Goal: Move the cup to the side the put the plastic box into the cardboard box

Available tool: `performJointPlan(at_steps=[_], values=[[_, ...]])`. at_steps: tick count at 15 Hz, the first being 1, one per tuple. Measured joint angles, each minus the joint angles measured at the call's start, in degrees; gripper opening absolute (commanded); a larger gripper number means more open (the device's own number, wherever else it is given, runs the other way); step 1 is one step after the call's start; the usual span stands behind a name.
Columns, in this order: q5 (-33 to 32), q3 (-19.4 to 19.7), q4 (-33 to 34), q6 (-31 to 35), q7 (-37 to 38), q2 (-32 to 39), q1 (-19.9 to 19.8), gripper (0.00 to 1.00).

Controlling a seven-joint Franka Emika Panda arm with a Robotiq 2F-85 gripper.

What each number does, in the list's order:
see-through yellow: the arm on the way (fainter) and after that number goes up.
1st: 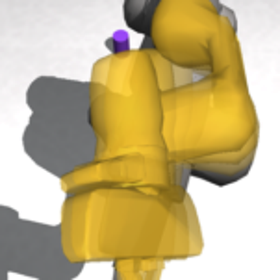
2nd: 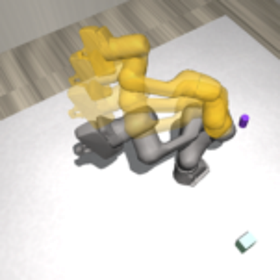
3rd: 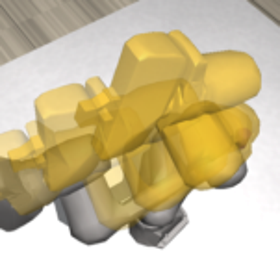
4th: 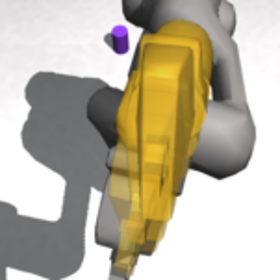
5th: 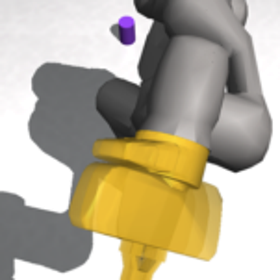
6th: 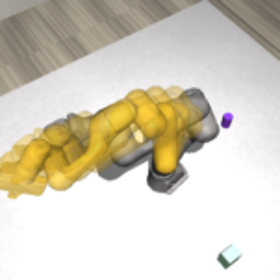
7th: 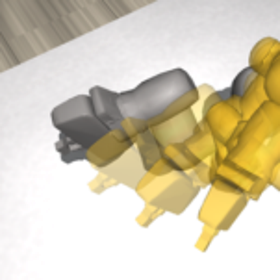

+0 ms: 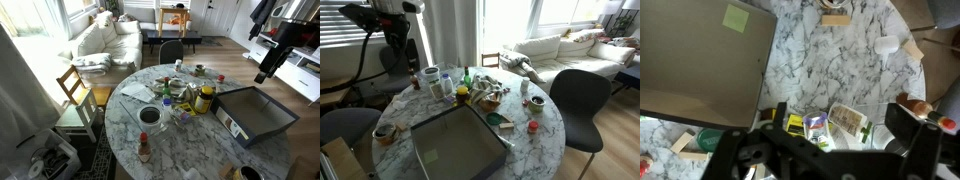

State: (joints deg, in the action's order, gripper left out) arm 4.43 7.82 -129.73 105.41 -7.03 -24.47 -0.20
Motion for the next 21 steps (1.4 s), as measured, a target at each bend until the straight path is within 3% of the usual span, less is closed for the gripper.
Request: performJointPlan(at_steps=[12,21], values=[[0.31,-1.12,0.98,0.69,-2.80,1.88,0.74,1.00],[-1.89,-8.27,15.25,8.11,-18.45,25.21,4.92,1.00]])
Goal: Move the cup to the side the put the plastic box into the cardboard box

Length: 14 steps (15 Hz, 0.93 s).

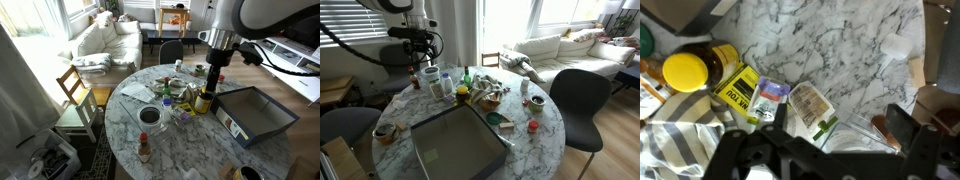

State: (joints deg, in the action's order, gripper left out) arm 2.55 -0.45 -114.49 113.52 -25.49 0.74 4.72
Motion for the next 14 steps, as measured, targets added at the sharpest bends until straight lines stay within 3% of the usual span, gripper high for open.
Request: performJointPlan(at_steps=[7,14], values=[[1.10,-5.31,12.07,7.53,-5.96,14.22,0.06,1.00],[6.68,-9.06,17.90,9.58,-14.51,20.62,-0.82,1.00]])
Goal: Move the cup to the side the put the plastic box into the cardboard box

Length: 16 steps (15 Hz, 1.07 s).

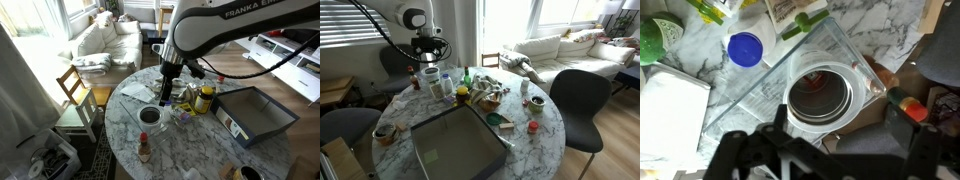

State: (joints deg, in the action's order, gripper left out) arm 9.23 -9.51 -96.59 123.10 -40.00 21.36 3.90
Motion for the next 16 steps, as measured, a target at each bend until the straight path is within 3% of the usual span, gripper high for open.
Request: performJointPlan(at_steps=[16], values=[[-0.44,-0.62,1.99,2.22,-2.18,3.22,-0.28,1.00]])
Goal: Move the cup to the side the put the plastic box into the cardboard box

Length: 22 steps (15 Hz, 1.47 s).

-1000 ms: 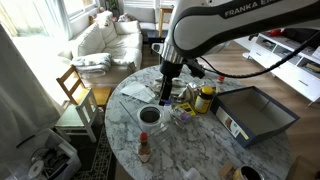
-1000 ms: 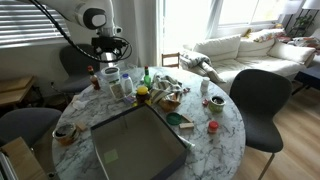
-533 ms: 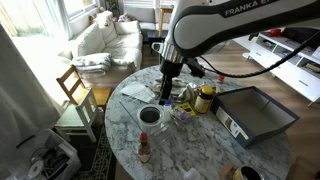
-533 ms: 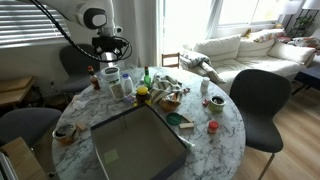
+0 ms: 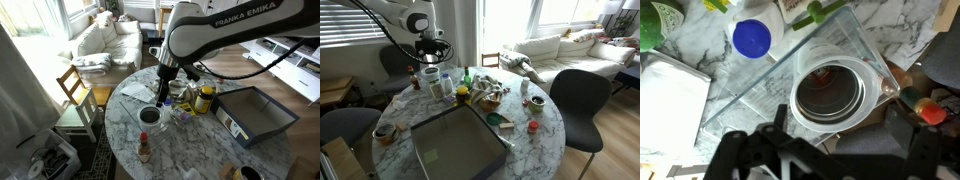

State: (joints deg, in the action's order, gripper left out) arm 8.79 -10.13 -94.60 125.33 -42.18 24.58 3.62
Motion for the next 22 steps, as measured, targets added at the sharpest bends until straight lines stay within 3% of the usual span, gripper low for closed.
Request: performJointPlan(at_steps=[8,11,13,14,15,16,18,19,22], values=[[-5.51,-0.54,3.44,3.07,-2.88,6.07,0.73,1.00],[-5.69,-0.77,4.67,3.91,-4.35,7.90,0.73,0.79],[-5.69,-0.82,5.40,4.13,-4.86,8.83,0.73,0.76],[-5.69,-0.84,5.78,4.20,-5.16,9.25,0.72,0.67],[-5.69,-0.88,6.15,4.29,-5.36,9.67,0.69,0.68],[-5.69,-0.92,6.37,4.44,-5.51,9.98,0.66,0.61],[-5.69,-0.98,6.81,4.75,-5.82,10.52,0.61,0.37],[-5.69,-1.00,7.08,4.80,-5.92,10.78,0.60,0.36],[-5.69,-1.00,7.65,4.82,-6.23,11.37,0.50,0.13]])
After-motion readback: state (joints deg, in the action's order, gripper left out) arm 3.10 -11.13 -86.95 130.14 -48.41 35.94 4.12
